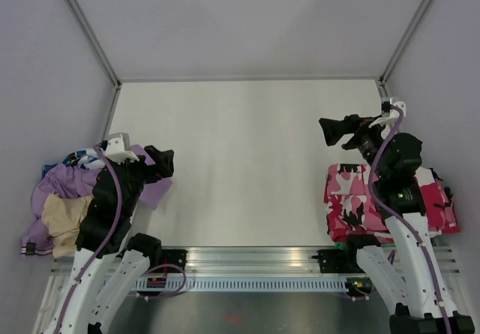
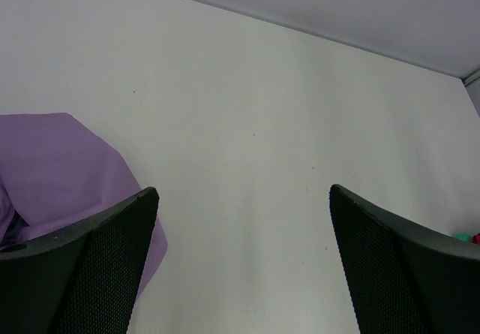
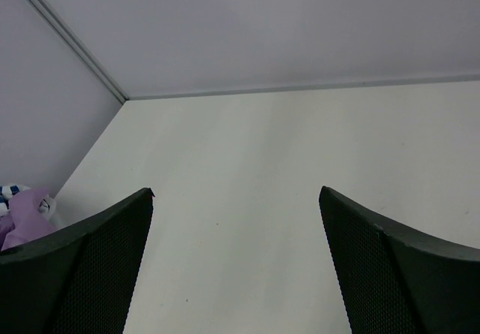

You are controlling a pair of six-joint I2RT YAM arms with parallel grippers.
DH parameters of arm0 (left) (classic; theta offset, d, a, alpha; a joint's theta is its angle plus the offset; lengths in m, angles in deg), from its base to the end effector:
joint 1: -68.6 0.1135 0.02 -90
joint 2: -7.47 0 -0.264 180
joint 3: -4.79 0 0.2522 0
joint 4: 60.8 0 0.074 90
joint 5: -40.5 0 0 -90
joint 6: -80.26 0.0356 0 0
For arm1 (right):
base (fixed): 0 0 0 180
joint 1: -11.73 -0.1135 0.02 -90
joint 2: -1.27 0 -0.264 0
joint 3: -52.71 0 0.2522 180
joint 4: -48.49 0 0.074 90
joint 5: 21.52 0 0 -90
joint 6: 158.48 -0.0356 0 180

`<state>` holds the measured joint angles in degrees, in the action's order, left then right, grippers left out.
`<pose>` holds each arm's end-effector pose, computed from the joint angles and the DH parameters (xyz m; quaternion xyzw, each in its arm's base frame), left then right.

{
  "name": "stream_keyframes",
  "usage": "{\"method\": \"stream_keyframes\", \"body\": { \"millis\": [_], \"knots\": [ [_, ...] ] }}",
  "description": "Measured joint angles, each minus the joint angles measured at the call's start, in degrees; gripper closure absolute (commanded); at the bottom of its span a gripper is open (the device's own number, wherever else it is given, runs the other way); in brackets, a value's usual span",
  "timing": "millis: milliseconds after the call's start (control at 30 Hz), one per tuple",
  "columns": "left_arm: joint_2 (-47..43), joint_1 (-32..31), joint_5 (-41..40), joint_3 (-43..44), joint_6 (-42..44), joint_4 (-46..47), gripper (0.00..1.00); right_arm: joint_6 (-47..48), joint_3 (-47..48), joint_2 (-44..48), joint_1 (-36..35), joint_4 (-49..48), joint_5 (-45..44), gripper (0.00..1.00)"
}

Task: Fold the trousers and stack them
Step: Neatly place the folded trousers to the corner

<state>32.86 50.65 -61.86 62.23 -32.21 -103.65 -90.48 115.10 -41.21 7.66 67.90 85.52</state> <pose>0.0995 -0.0242 0.3401 -0.0988 0.7627 -0.1411 0.6234 0.1693 0.0225 0.3786 0.0046 0.7041 0.2600 0.6607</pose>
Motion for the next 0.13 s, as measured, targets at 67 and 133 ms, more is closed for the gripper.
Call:
{"method": "stream_keyframes", "body": {
  "millis": [67, 133],
  "knots": [
    [0.11, 0.0, -0.07, 0.17, -0.15, -0.26, 0.0, -0.09, -0.81, 1.97, 0.0, -0.04, -0.52, 0.02],
    [0.66, 0.0, -0.42, 0.74, -0.39, -0.94, 0.0, -0.26, -1.57, 3.3, 0.0, -0.46, -1.09, 0.02]
  ]
}}
